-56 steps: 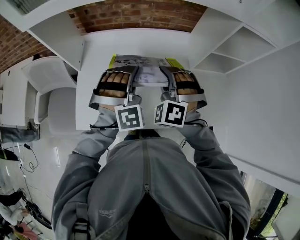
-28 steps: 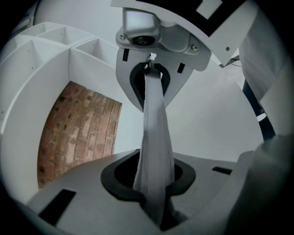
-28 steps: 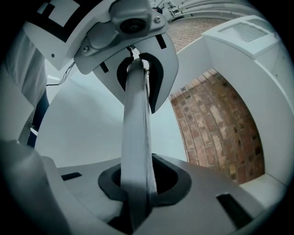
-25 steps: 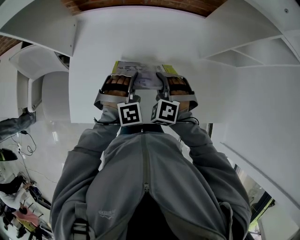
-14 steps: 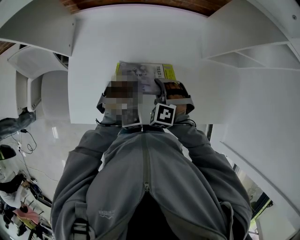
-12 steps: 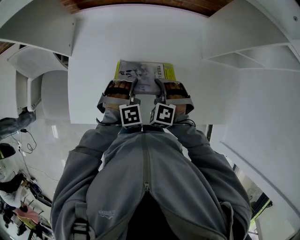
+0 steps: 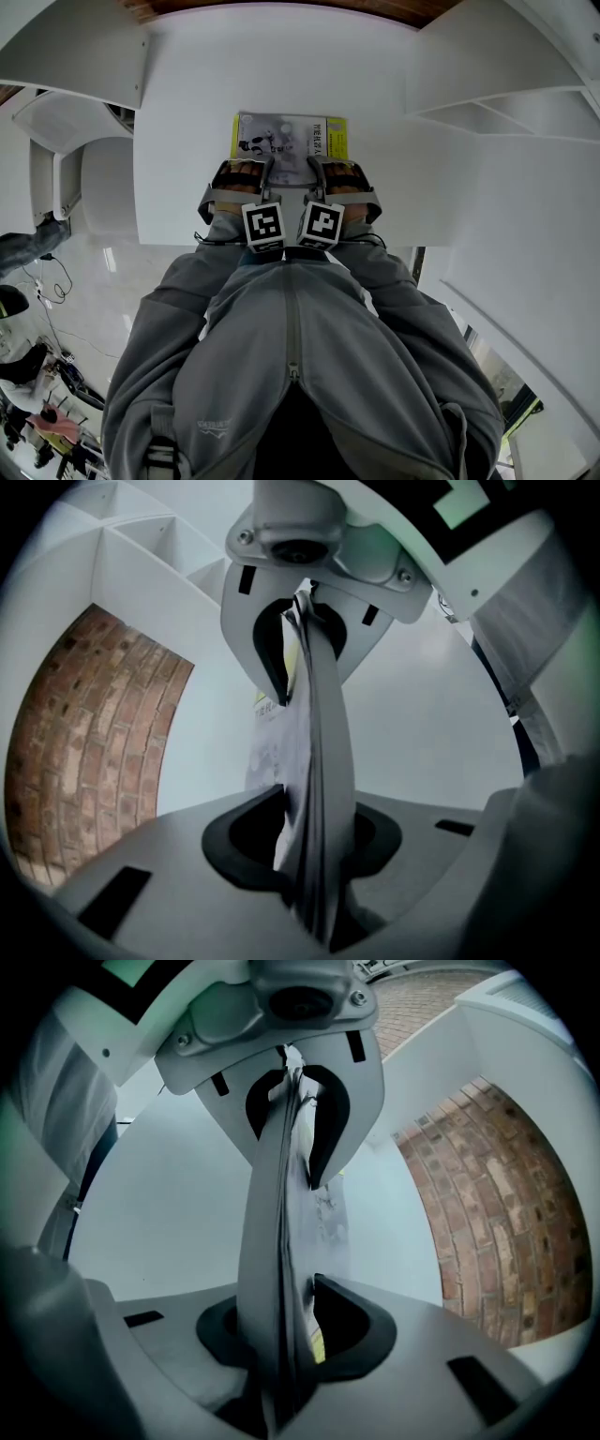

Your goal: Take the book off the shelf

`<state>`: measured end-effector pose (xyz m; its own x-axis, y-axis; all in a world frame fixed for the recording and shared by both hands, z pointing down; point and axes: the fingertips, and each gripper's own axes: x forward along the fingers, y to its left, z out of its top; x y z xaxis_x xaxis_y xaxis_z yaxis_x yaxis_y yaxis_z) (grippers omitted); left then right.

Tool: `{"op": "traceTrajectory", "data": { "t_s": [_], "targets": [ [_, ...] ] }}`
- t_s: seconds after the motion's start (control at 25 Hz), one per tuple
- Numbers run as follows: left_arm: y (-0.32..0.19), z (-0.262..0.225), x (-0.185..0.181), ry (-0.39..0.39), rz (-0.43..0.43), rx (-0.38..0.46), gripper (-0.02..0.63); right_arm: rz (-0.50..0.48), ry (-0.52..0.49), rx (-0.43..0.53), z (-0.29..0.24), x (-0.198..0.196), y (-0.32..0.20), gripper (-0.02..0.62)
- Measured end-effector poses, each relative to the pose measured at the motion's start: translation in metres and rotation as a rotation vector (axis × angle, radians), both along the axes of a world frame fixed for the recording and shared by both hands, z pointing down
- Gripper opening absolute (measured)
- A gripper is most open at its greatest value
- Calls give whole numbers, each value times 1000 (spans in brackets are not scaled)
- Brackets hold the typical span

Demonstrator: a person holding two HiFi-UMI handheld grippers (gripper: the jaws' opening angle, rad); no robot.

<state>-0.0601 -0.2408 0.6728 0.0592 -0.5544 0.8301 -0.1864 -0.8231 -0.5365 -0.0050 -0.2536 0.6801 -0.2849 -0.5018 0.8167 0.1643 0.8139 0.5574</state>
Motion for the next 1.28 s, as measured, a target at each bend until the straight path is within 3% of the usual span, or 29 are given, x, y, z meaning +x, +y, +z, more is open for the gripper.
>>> {"op": "traceTrajectory", "data": {
  "t_s": [0.28,0.96,1.28],
  "targets": [
    [16,13,-3,-7,5,-75,201,2,48,-29,15,7,15,173],
    [58,15,4,-5,-4,-110,227,38,48,-53,15,23,60,196],
    [54,-12,9,56,-34,-41,225,79,0,-36,-1,27,67,196]
  ]
}}
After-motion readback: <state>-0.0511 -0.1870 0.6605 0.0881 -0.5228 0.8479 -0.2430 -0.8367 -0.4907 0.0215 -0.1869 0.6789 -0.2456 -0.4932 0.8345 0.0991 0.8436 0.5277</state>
